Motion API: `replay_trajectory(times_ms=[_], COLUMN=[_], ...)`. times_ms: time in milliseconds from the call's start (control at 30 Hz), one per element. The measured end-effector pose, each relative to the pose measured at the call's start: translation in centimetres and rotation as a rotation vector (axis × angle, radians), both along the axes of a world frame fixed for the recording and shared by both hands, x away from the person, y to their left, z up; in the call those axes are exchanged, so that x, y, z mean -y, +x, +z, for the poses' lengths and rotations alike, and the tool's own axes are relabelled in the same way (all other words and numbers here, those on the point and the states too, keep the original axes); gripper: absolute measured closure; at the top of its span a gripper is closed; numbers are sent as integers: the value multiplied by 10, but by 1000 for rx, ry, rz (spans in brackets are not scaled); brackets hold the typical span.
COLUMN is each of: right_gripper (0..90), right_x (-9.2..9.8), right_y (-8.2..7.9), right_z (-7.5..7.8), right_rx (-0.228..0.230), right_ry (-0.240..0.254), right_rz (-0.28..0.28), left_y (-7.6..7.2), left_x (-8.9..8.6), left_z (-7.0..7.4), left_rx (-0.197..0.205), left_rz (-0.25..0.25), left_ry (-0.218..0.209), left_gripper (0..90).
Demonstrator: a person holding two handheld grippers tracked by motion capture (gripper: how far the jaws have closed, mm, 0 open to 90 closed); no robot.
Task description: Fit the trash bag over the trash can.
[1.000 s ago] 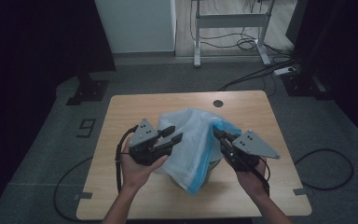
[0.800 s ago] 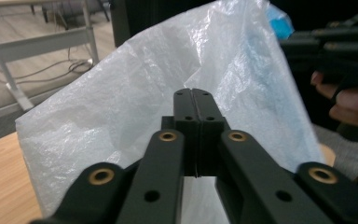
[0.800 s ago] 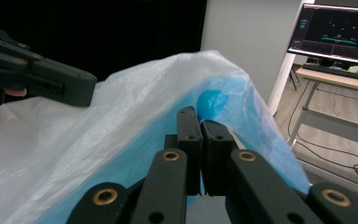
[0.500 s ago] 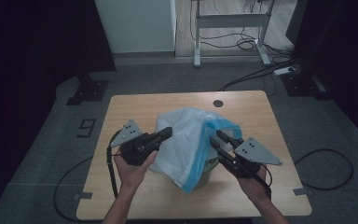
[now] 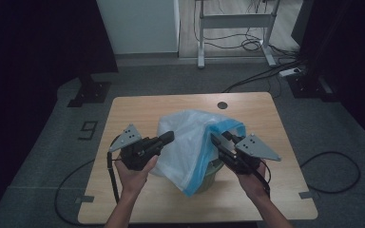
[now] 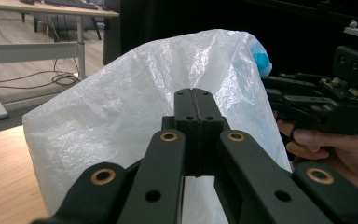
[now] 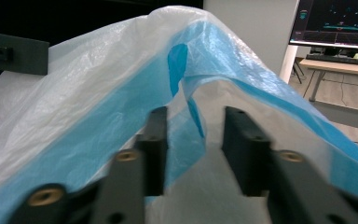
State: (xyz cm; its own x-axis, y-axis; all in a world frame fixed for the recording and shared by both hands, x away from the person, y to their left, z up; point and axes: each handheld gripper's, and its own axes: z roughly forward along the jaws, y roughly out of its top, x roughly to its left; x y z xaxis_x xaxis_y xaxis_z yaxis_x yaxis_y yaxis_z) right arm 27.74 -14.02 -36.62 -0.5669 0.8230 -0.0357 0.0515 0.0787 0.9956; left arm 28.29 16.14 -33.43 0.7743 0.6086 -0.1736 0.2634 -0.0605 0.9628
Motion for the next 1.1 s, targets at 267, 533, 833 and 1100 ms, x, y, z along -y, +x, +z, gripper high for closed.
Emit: replay_trajectory(times_ms=[267,533,833,1100], right_gripper=[890,890,890,890], right_x=[7,32,64,81], right_y=[-3,-8,7,21], right_z=[-5,-18,-13,12], right_rx=[-29,-60,-81,-35], right_ry=[44,57,33,30], right_rz=[25,19,-58,-130], left_y=[0,18,31,34], left_x=[-13,-28,-31,-35], left_z=[-1,-3,-4,6], left_rx=[8,-12,-16,18], left_rz=[36,101,133,143], left_ry=[-52,-116,-148,-152], left_gripper=[899,900,900,900])
